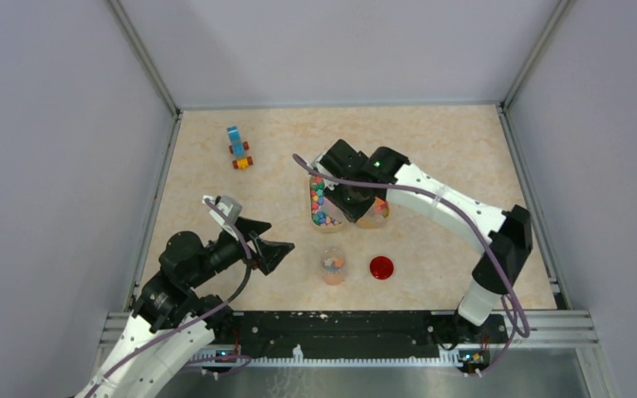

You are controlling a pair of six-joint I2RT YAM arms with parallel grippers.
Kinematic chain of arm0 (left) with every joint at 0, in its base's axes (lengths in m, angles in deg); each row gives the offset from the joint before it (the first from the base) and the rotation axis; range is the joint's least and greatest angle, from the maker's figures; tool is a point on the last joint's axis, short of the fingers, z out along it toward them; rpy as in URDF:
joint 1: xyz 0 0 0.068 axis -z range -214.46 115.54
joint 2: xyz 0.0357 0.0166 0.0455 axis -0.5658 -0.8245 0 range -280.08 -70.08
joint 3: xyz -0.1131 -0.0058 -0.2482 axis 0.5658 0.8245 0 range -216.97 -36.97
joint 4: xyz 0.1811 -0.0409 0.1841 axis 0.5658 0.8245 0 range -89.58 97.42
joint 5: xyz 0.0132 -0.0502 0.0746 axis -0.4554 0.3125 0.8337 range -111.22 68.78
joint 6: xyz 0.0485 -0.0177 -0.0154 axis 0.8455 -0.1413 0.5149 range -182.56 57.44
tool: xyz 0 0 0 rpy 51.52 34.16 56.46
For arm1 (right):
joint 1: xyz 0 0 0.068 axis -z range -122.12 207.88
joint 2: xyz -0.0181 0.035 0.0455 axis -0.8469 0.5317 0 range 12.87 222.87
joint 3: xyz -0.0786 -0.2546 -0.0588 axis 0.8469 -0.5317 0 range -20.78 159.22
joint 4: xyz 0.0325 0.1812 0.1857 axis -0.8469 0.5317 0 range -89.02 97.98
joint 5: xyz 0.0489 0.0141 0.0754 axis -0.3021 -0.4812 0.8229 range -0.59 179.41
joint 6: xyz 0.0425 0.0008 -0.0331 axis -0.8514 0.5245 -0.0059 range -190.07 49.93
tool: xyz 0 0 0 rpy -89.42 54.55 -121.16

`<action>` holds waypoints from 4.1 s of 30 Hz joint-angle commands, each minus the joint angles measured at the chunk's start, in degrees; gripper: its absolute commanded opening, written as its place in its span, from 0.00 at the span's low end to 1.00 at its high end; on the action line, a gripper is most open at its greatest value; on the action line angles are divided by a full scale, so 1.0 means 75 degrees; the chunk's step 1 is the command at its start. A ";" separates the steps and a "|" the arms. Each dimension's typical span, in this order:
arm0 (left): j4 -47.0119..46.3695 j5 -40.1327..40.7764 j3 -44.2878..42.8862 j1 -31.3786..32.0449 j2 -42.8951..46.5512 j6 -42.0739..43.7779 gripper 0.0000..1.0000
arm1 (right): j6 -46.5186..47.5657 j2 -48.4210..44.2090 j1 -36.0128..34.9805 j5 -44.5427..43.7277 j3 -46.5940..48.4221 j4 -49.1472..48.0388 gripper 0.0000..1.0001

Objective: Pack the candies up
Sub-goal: Scoop the fake candies from the storage box, then place the fake candies in the packing bottle.

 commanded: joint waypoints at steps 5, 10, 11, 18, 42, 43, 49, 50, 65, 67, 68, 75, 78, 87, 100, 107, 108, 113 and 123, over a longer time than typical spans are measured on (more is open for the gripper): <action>-0.0291 -0.0308 -0.0031 -0.0051 0.0055 0.0046 0.99 | -0.0936 0.1145 0.0366 0.0505 0.1056 0.1247 0.00; -0.0311 -0.0425 -0.0022 -0.0044 0.0069 0.0043 0.99 | -0.1229 0.1636 0.0511 0.0496 0.1419 0.1505 0.00; -0.0316 -0.0441 -0.0021 -0.0051 0.0086 0.0038 0.99 | -0.1265 0.1715 0.0514 0.0470 0.1485 0.1534 0.00; -0.0352 -0.0573 -0.0013 -0.0049 0.0158 0.0036 0.99 | -0.1442 0.2250 0.0559 0.0407 0.2033 0.1683 0.00; -0.0419 -0.0781 0.0012 -0.0045 0.0322 0.0046 0.99 | -0.1791 0.4064 0.0667 0.0057 0.3510 0.1822 0.00; -0.0422 -0.0781 0.0019 -0.0047 0.0323 0.0045 0.99 | -0.1825 0.4136 0.0673 0.0024 0.3572 0.1808 0.00; -0.0422 -0.0818 0.0019 -0.0034 0.0335 0.0046 0.99 | -0.2080 0.4355 0.0708 -0.0169 0.3655 0.1526 0.00; -0.0436 -0.0821 0.0012 -0.0040 0.0334 0.0046 0.99 | -0.2118 0.4360 0.0713 -0.0182 0.3610 0.1418 0.00; -0.0430 -0.0829 0.0025 -0.0041 0.0256 0.0048 0.99 | -0.2463 0.4320 0.0737 -0.0446 0.2908 0.0219 0.00; -0.0428 -0.0824 0.0023 -0.0040 0.0251 0.0046 0.99 | -0.2470 0.4255 0.0740 -0.0505 0.2713 0.0005 0.00; -0.0427 -0.0822 0.0025 -0.0032 0.0252 0.0046 0.99 | -0.2488 0.4227 0.0741 -0.0526 0.2600 -0.0116 0.00; -0.0428 -0.0798 0.0029 -0.0033 0.0228 0.0052 0.99 | -0.2425 0.3876 0.0737 -0.0614 0.1924 -0.0710 0.00; -0.0429 -0.0781 0.0023 -0.0031 0.0231 0.0050 0.99 | -0.2350 0.3652 0.0738 -0.0625 0.1644 -0.0978 0.00; -0.0440 -0.0747 0.0023 -0.0035 0.0135 0.0058 0.99 | -0.2162 0.2654 0.0684 -0.0645 0.0744 -0.1570 0.00; -0.0402 -0.0618 0.0014 -0.0051 -0.0082 0.0058 0.99 | -0.1818 0.1155 0.0550 -0.0642 -0.0486 -0.2111 0.00; -0.0386 -0.0553 0.0019 -0.0052 -0.0123 0.0058 0.99 | -0.1528 0.0430 0.0442 -0.0529 -0.1438 -0.2606 0.00; -0.0381 -0.0546 0.0021 -0.0052 -0.0129 0.0058 0.99 | -0.1474 0.0285 0.0429 -0.0507 -0.1591 -0.2701 0.00; -0.0370 -0.0497 0.0011 -0.0047 -0.0178 0.0058 0.99 | -0.1013 -0.0671 0.0359 -0.0356 -0.2368 -0.3170 0.00; -0.0372 -0.0459 0.0000 -0.0043 -0.0408 0.0075 0.99 | 0.0566 -0.2851 0.0148 0.0398 -0.4056 -0.3877 0.00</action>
